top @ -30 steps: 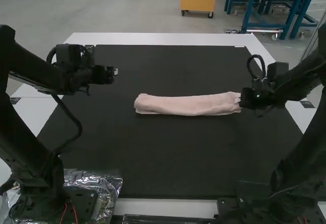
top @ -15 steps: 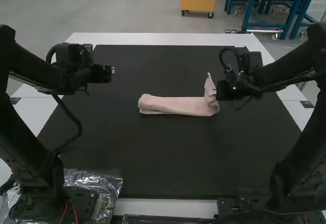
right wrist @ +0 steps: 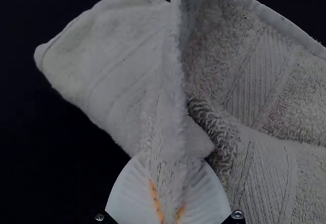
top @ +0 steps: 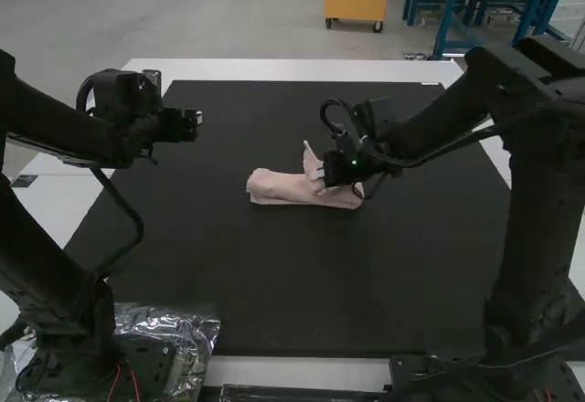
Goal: Fold the towel.
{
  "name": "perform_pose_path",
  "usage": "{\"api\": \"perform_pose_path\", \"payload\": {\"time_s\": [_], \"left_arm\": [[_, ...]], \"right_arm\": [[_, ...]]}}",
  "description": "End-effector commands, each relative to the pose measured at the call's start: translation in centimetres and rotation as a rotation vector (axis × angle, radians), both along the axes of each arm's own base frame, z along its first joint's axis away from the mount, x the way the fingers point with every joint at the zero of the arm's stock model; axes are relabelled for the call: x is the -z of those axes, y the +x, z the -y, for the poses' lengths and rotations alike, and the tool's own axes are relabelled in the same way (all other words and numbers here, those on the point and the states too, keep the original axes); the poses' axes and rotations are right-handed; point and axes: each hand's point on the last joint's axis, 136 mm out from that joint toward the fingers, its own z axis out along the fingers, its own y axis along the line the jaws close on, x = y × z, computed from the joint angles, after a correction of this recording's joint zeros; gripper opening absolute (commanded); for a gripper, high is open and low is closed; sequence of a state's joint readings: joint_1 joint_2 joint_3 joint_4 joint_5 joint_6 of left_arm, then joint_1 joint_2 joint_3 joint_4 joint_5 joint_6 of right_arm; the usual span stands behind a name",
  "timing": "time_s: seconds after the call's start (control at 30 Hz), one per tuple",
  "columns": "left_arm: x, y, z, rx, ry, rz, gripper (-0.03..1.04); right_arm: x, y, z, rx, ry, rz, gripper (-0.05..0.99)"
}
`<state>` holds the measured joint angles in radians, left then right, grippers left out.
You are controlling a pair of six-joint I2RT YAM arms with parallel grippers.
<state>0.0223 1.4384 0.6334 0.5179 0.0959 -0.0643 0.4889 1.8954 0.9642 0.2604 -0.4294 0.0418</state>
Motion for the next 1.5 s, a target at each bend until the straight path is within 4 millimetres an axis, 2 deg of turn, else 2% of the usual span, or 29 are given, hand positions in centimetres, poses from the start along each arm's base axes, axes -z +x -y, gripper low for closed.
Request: {"api": "perform_pose_path", "payload": {"time_s": [0.0,0.33,0.53,0.57,0.67,0.73,0.8,0.83,0.93,1.0,1.03,1.07,1.1,1.13,1.23,1.47], "left_arm": [[-1.0,-0.5,-0.4,-0.015,0.015,0.036,0.97],[-0.5,-1.4,-0.4,-0.017,0.019,0.041,0.97],[-0.7,-1.3,-0.4,-0.016,0.019,0.045,0.97],[-0.8,-1.3,-0.4,-0.016,0.019,0.047,0.97],[-0.8,-1.3,-0.4,-0.016,0.019,0.049,0.97],[-0.7,-1.3,-0.4,-0.016,0.019,0.045,0.97],[-0.8,-1.3,-0.4,-0.016,0.019,0.049,0.97],[-0.8,-1.3,-0.4,-0.016,0.019,0.049,0.97],[-0.8,-1.3,-0.4,-0.016,0.019,0.049,0.97],[-0.7,-1.4,-0.4,-0.016,0.019,0.047,0.97],[-0.7,-1.4,-0.4,-0.016,0.019,0.047,0.97],[-0.8,-1.4,-0.4,-0.016,0.019,0.05,0.97],[-0.7,-1.4,-0.4,-0.016,0.019,0.047,0.97],[-0.7,-1.4,-0.4,-0.016,0.019,0.047,0.97],[-0.9,-1.3,-0.4,-0.016,0.019,0.05,0.97],[-0.9,-1.4,-1.1,-0.056,0.041,0.058,0.97]], "right_arm": [[-1.3,0.9,-2.3,-0.014,0.027,0.032,-0.02],[-0.8,1.2,-7.1,-0.077,0.042,0.034,-0.02],[-1.2,0.8,-10.2,-0.113,0.074,0.027,-0.02],[-1.5,0.8,-10.6,-0.117,0.084,0.026,0.06],[-2.5,0.5,-11.4,-0.131,0.113,0.014,0.45],[-3.2,0.4,-11.6,-0.136,0.107,0.027,0.66],[-3.9,1.0,-11.0,-0.118,0.08,0.073,0.79],[-4.2,1.4,-10.6,-0.106,0.069,0.093,0.8],[-5.5,2.0,-9.6,-0.067,0.071,0.128,0.77],[-6.7,2.6,-8.8,-0.047,0.1,0.157,0.54],[-7.2,2.9,-8.3,-0.039,0.116,0.175,0.39],[-7.8,3.1,-8.1,-0.038,0.141,0.197,0.17],[-8.0,3.3,-7.9,-0.03,0.157,0.211,0.02],[-8.4,3.6,-7.7,-0.021,0.172,0.228,-0.02],[-7.7,3.6,-7.2,-0.013,0.173,0.225,-0.02],[-5.2,3.5,-7.2,-0.017,0.184,0.215,-0.02]]}}
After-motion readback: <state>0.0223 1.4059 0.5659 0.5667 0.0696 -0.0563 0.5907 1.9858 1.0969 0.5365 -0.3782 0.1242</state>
